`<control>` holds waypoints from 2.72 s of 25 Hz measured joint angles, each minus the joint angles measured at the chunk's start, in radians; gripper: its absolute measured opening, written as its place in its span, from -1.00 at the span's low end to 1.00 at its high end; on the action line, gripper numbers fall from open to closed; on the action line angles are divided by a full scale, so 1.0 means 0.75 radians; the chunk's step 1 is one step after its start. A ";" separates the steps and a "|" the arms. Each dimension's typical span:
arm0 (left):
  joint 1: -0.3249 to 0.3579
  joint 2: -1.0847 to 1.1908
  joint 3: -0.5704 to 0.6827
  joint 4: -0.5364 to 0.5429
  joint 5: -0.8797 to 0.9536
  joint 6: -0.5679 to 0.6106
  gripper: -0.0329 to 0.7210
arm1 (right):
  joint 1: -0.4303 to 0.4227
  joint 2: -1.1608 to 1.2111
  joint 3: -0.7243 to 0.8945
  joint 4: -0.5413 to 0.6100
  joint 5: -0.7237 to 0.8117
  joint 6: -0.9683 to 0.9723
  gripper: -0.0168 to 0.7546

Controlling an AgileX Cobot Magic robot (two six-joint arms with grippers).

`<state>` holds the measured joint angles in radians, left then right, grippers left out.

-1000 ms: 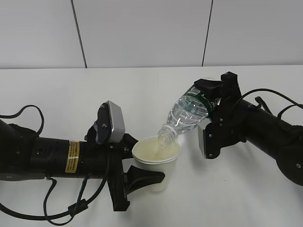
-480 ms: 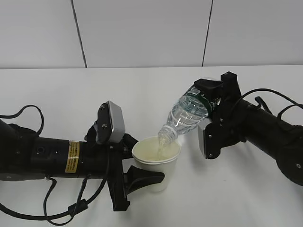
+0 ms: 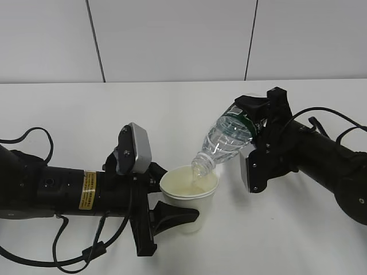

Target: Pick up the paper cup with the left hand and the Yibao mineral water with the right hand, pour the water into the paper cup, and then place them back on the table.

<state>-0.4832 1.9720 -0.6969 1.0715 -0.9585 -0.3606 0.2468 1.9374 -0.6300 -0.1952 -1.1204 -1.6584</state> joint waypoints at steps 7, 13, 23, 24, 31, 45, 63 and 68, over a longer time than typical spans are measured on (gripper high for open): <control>0.000 0.000 0.000 0.002 0.001 0.000 0.20 | 0.000 0.000 0.000 0.000 0.000 0.000 0.12; 0.000 0.000 0.000 0.002 0.001 0.000 0.20 | 0.000 0.000 0.000 0.000 -0.003 0.000 0.12; 0.000 0.000 0.000 0.004 0.001 0.000 0.20 | 0.000 0.000 0.000 0.000 -0.003 -0.003 0.12; 0.000 0.000 0.000 0.004 0.001 0.000 0.20 | 0.000 0.000 0.000 0.000 -0.003 -0.003 0.12; 0.000 0.000 0.000 0.004 0.001 0.000 0.20 | 0.000 0.000 0.000 0.000 -0.003 -0.003 0.12; 0.000 0.000 0.000 0.004 0.003 -0.001 0.21 | 0.000 0.000 0.000 0.000 -0.003 -0.003 0.12; 0.000 0.000 0.000 0.004 0.003 -0.001 0.21 | 0.000 0.000 0.000 0.000 -0.003 0.224 0.12; 0.000 0.000 0.000 -0.024 0.003 -0.001 0.21 | 0.000 0.000 0.000 -0.002 -0.003 0.467 0.12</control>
<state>-0.4832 1.9720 -0.6969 1.0533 -0.9565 -0.3614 0.2468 1.9374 -0.6300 -0.1967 -1.1224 -1.3079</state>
